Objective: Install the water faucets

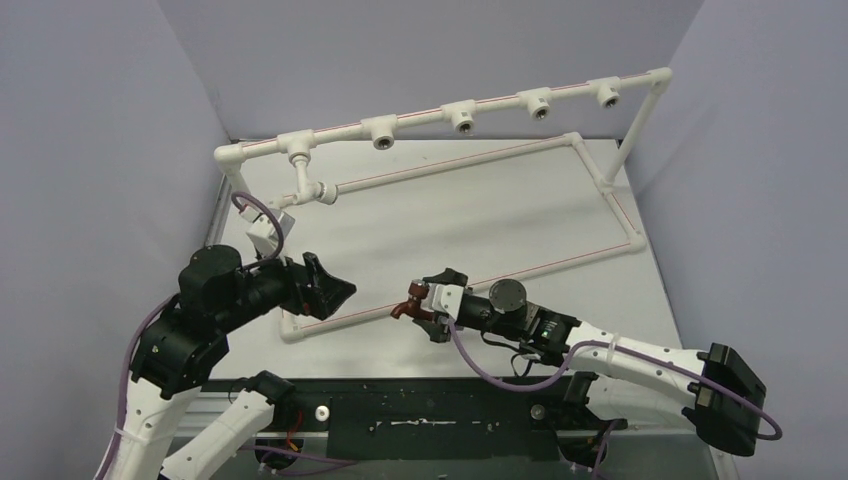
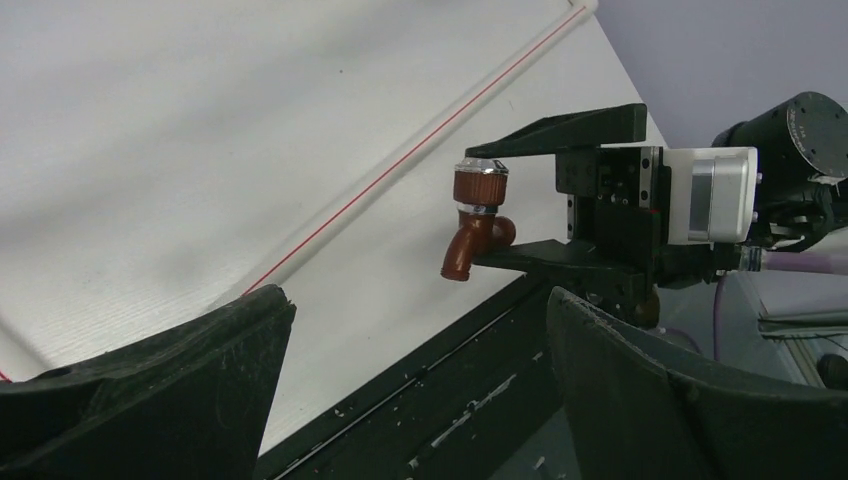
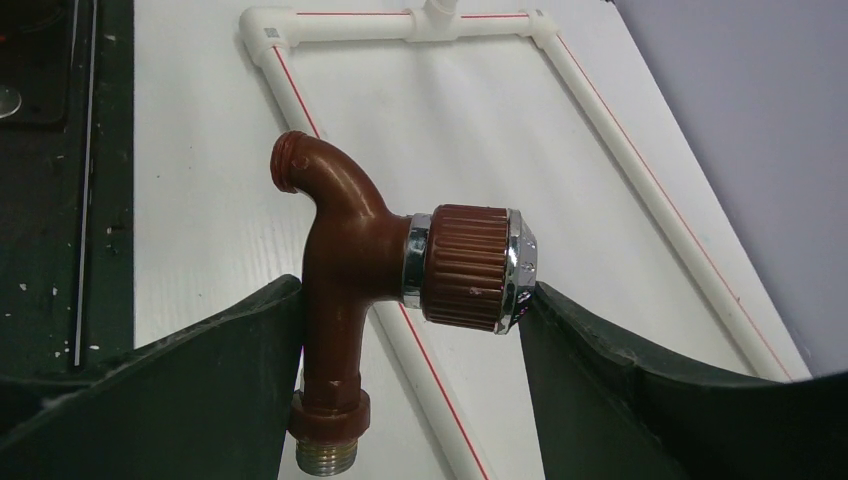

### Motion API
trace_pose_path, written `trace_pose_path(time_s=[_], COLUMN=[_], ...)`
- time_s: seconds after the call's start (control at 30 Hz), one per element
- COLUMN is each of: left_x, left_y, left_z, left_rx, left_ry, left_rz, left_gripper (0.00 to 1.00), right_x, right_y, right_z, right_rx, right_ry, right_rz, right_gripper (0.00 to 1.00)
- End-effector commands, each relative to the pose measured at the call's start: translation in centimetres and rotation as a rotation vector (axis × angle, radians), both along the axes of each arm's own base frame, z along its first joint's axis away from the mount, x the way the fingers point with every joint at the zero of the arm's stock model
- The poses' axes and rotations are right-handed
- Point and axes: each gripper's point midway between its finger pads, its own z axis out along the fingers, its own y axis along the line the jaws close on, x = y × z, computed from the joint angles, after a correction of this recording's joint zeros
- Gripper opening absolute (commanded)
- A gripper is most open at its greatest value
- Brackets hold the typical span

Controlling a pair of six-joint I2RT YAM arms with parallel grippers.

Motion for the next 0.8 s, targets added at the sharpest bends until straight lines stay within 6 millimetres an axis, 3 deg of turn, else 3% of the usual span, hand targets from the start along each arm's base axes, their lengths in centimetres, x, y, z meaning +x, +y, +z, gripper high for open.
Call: trace_pose_path(time_s=[0.0, 0.47, 0.77], left_x=[-0.5, -2.0, -3.0], left_y=[-2.1, -5.6, -7.0], left_z=[0.0, -3.0, -2.9], left_rx=[-0.042, -0.145, -0.211], left_ry=[0.000, 0.089, 0.093], left_rz=[-0.123, -0.341, -0.458], left_gripper=[0.97, 0.97, 0.96], right_x=[-1.1, -4.6, -6.8], right_y=[2.9, 7.0, 8.3], right_z=[5.9, 9.0, 11.2], right_rx=[0.091, 0.156, 0.212], right_ry=[-0.225, -0.350, -0.403], right_rz=[0.146, 0.380, 0.509], right_gripper=[0.29, 0.29, 0.28])
